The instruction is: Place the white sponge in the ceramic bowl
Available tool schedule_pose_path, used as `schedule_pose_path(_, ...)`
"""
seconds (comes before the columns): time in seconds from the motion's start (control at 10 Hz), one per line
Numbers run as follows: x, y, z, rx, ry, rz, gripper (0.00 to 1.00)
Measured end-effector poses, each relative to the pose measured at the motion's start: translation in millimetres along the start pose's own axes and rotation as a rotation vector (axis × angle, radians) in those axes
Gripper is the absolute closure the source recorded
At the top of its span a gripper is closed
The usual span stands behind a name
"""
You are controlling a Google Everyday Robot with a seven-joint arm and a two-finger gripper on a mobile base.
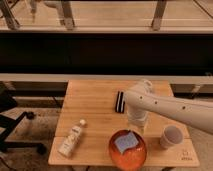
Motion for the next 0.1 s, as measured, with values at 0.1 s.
schedule_pose_path(0.1,-0.4,-0.4,-0.8,0.001,0.0,-0.002,0.23)
